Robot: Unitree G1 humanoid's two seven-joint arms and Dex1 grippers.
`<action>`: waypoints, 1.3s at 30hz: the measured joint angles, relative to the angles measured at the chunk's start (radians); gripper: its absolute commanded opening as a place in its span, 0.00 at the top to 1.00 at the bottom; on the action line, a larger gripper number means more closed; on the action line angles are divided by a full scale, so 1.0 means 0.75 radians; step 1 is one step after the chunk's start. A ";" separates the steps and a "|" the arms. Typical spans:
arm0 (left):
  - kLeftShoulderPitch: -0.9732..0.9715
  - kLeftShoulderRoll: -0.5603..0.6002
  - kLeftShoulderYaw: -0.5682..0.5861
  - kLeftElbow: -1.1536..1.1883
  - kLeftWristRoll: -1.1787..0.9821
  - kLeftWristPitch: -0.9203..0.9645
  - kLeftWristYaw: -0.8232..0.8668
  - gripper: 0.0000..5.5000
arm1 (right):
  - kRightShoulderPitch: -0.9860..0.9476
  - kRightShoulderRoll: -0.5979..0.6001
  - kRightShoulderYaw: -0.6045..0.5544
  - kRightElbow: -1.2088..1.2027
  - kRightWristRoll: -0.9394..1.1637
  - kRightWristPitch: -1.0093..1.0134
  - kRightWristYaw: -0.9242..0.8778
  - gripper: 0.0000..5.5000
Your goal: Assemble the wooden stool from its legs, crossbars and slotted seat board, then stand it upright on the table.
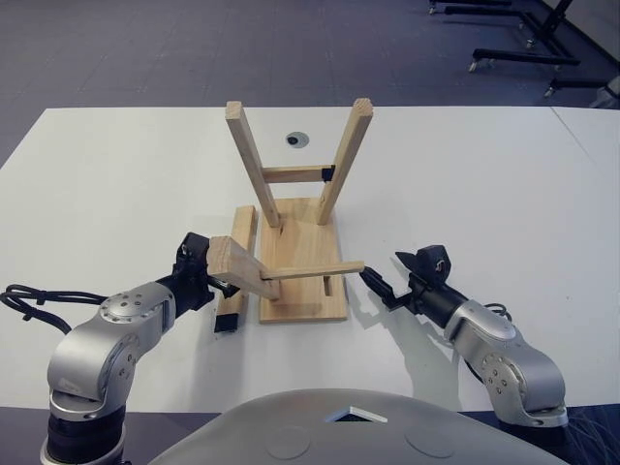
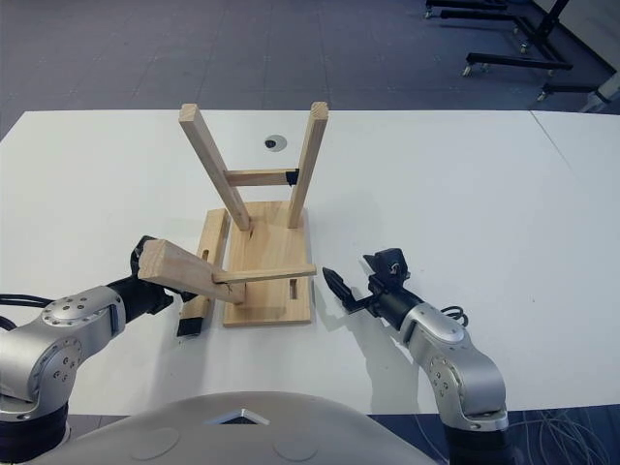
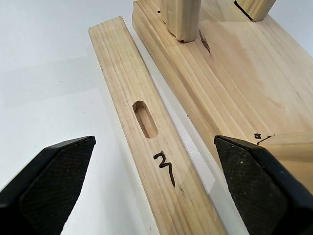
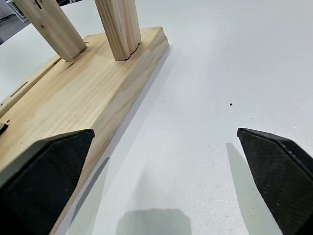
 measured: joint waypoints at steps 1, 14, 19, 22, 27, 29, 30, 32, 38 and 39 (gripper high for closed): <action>0.001 0.010 -0.004 0.000 0.001 0.012 0.000 0.19 | 0.002 0.005 0.000 0.000 0.001 -0.001 -0.003 0.02; 0.022 0.221 -0.110 0.046 0.002 0.122 -0.023 0.19 | -0.017 0.099 -0.046 -0.012 0.072 -0.009 -0.059 0.02; -0.001 0.322 -0.105 0.138 0.011 0.059 -0.070 0.19 | -0.013 0.105 -0.052 0.000 0.060 -0.052 -0.070 0.02; 0.003 0.369 -0.062 0.267 0.011 -0.055 -0.122 0.19 | -0.015 0.121 -0.044 0.021 0.048 -0.078 -0.073 0.02; 0.041 0.389 -0.044 0.391 0.014 -0.261 -0.171 0.19 | -0.043 0.123 -0.024 0.047 0.032 -0.091 -0.073 0.02; 0.060 0.386 -0.034 0.425 0.014 -0.331 -0.177 0.23 | -0.060 0.122 -0.026 0.049 0.032 -0.092 -0.072 0.02; 0.066 0.384 -0.029 0.434 0.014 -0.351 -0.178 0.27 | -0.064 0.121 -0.027 0.051 0.032 -0.092 -0.071 0.02; 0.083 0.369 -0.014 0.462 0.014 -0.405 -0.178 0.34 | -0.072 0.117 -0.029 0.059 0.032 -0.092 -0.068 0.02; 0.093 0.313 0.046 0.554 -0.003 -0.508 -0.220 0.50 | -0.112 0.101 -0.036 0.092 0.032 -0.092 -0.060 0.02; 0.096 0.309 0.050 0.571 -0.006 -0.532 -0.227 0.52 | -0.117 0.097 -0.044 0.096 0.032 -0.092 -0.059 0.02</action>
